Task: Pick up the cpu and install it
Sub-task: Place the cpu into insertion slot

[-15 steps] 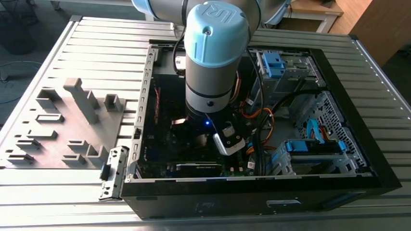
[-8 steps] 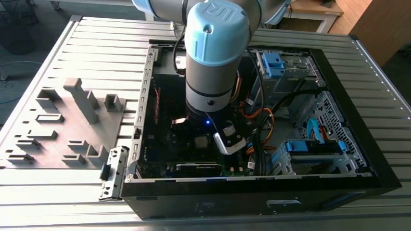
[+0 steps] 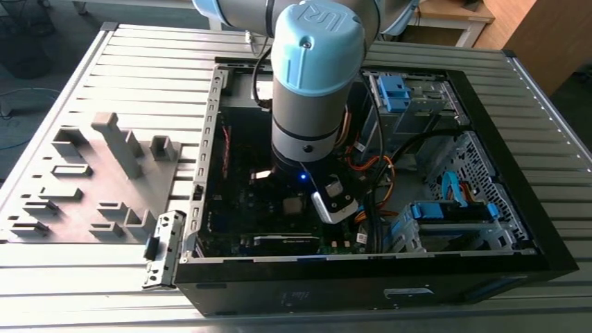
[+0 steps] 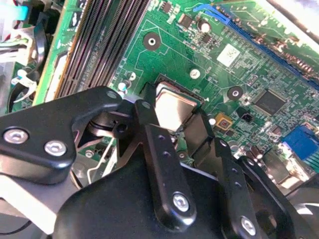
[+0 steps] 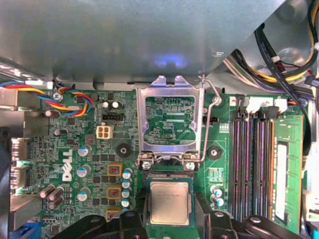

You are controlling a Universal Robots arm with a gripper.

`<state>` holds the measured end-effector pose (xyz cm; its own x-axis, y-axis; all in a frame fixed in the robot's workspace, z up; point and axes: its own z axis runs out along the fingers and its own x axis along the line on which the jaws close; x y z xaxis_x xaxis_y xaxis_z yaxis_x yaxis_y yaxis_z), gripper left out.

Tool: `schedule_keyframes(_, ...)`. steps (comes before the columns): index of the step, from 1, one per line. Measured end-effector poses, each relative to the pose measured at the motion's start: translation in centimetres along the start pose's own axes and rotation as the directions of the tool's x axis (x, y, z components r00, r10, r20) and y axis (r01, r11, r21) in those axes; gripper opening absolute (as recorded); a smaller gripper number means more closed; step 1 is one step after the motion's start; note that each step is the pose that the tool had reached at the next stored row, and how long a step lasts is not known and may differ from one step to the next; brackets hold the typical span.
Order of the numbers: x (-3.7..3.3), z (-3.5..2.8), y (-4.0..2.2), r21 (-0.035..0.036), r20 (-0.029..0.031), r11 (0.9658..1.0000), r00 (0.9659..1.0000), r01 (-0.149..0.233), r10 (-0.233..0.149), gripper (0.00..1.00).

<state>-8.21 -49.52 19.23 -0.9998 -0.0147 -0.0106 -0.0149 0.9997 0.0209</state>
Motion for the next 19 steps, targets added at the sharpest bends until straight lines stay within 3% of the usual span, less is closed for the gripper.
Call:
schedule_keyframes(13,-0.04,0.0,0.0,0.0001,0.0,1.0,1.0,0.0,0.0,0.49)
schedule_keyframes(19,-0.09,0.08,-0.05,0.0003,0.0004,0.9997,0.9997,-0.023,0.023,0.49)
